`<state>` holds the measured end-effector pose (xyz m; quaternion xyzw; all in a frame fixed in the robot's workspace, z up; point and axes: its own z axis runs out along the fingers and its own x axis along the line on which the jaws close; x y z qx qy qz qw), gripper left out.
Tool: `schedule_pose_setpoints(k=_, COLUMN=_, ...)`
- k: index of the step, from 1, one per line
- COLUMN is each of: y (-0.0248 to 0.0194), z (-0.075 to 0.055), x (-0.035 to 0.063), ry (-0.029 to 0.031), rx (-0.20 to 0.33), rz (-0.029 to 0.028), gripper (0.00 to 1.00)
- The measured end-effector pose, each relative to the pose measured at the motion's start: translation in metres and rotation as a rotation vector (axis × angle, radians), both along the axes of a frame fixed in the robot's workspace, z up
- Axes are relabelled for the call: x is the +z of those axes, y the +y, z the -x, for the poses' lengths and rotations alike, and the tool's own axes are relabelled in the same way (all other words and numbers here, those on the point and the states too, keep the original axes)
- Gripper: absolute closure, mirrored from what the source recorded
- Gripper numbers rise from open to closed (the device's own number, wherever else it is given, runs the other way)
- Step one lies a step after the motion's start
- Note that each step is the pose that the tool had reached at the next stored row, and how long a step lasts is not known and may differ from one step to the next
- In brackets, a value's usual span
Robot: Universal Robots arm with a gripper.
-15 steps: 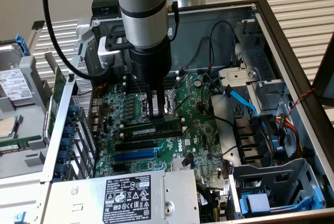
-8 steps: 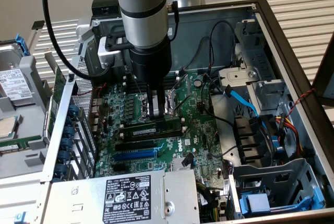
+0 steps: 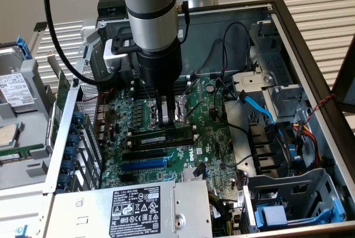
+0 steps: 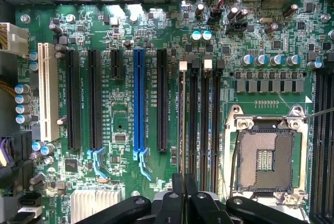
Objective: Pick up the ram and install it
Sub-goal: 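Insert the ram into the slot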
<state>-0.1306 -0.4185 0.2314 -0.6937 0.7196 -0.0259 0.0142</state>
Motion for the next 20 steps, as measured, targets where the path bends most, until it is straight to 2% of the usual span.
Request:
schedule_pose_setpoints(k=5, y=0.0000, z=0.0007, x=0.0005, ry=-0.0031, rx=0.000, rz=0.0000, gripper=0.88)
schedule_pose_setpoints(k=11, y=0.0000, z=0.0016, x=0.0008, ry=-0.0104, rx=0.000, rz=0.0001, gripper=0.88)
schedule_pose_setpoints(k=20, y=0.0000, z=0.0034, x=0.0006, ry=-0.0125, rx=0.000, rz=0.0001, gripper=0.88)
